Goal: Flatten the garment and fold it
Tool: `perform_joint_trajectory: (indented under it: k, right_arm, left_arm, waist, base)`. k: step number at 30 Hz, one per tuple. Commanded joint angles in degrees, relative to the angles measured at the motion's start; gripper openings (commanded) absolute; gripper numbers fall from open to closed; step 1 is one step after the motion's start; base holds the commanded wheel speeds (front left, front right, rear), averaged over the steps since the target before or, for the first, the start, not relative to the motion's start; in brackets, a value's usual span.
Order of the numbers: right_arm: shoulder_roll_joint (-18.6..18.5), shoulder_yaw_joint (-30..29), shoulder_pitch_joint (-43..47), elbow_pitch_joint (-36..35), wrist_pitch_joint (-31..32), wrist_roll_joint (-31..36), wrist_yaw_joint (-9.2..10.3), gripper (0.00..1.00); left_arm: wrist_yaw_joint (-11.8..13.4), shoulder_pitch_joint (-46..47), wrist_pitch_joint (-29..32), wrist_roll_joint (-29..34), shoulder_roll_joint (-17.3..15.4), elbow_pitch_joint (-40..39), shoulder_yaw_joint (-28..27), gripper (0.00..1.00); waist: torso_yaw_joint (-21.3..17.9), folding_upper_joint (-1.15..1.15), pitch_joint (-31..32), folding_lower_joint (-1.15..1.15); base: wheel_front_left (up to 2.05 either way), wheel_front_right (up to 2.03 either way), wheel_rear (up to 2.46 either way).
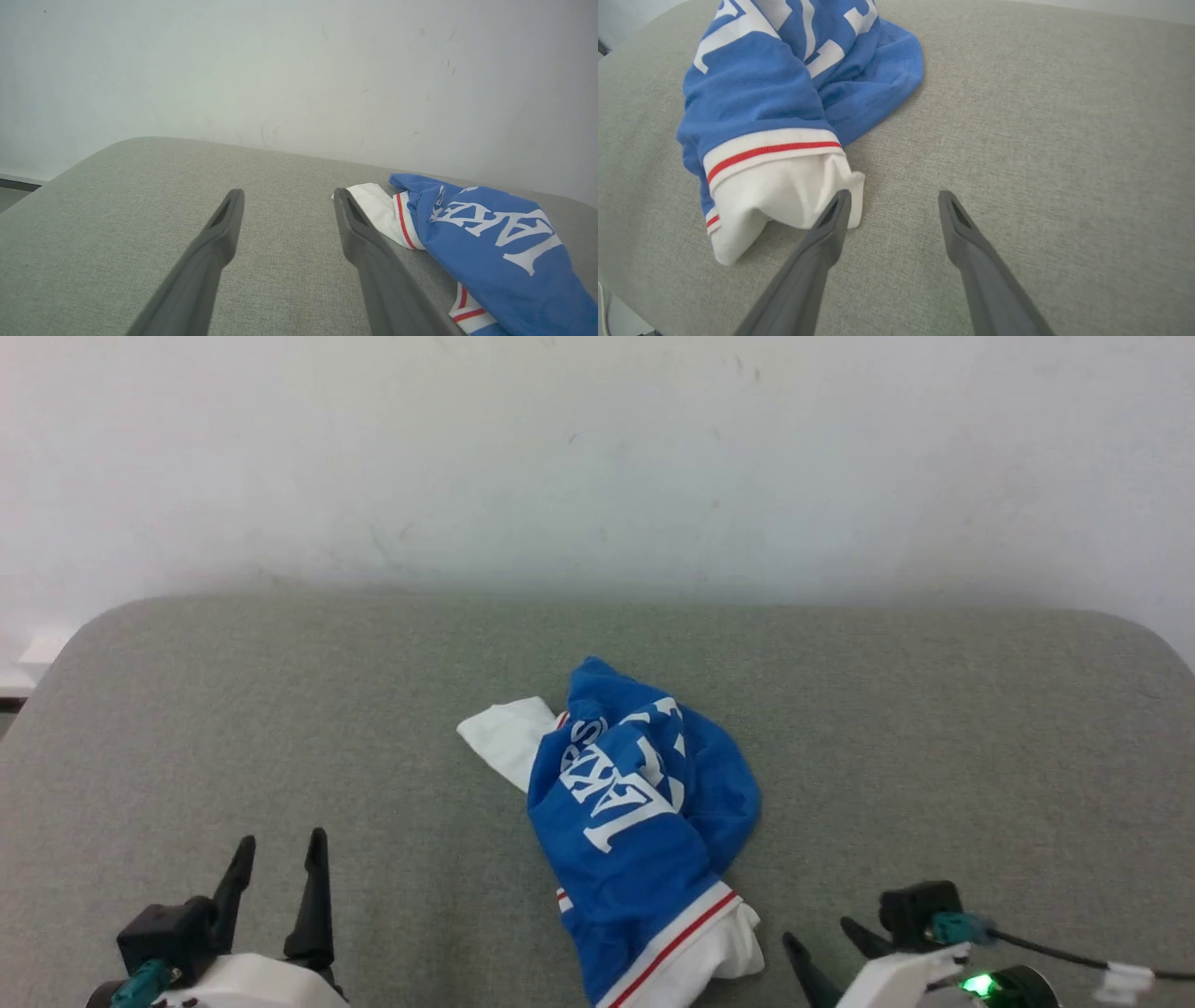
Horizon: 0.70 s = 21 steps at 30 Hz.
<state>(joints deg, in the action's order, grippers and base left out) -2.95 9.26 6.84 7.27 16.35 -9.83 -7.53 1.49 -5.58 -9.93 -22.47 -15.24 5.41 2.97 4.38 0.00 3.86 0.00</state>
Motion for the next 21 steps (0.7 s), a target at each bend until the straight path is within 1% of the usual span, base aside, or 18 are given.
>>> perform_joint_trajectory:
  k: [1,6,10,14,15,17,19,21]
  right_arm:
    - [0.1,0.6,-1.8,0.8,1.4,-0.9,0.04,1.0]
    - [0.1,3.9,-6.7,6.6,7.2,-2.3,0.04,1.0]
    - [0.1,6.0,-10.2,12.7,9.5,-3.1,0.04,1.0]
    - [0.1,7.7,-12.3,19.2,11.2,-5.8,0.04,1.0]
    - [0.1,8.0,-12.6,20.7,12.0,-7.0,0.04,0.9]
    - [0.1,9.0,-13.2,23.3,12.9,-7.8,0.04,0.0]
    - [0.1,9.9,-13.6,24.9,13.6,-10.1,0.04,0.0]
    - [0.1,10.4,-14.4,25.3,12.7,-10.9,0.04,0.0]
  left_arm:
    - [-0.3,0.2,0.0,-0.5,0.4,-0.3,0.3,1.0]
    - [-0.4,1.0,-0.7,-0.6,1.5,-0.2,1.5,1.0]
    - [-0.6,2.0,-1.3,-0.7,2.1,0.4,2.1,1.0]
    - [-0.8,2.8,-1.7,-0.7,2.5,1.0,2.6,1.0]
    - [-0.8,2.9,-1.8,-0.8,2.5,1.1,2.7,1.0]
    - [-0.9,3.2,-2.1,-0.9,2.6,1.5,2.8,1.0]
    - [-0.9,3.3,-2.3,-1.0,2.7,1.9,2.8,1.0]
    - [-0.8,3.3,-2.5,-1.0,2.7,2.1,2.7,1.0]
  waist:
    - [1.1,0.0,-1.0,0.0]
    - [2.9,0.0,-2.3,0.0]
    - [4.2,0.0,-3.1,0.0]
    - [4.9,0.0,-3.6,0.0]
    - [5.0,0.0,-3.7,0.0]
    - [5.2,0.0,-3.7,0.0]
    - [5.2,0.0,-3.6,0.0]
    - [4.9,0.0,-3.5,0.0]
  base:
    - [0.0,0.0,0.0]
    - [0.0,0.0,0.0]
    - [0.0,0.0,0.0]
    - [0.0,0.0,0.0]
    - [0.0,0.0,0.0]
    - [0.0,0.0,0.0]
    - [0.0,0.0,0.0]
    - [0.0,0.0,0.0]
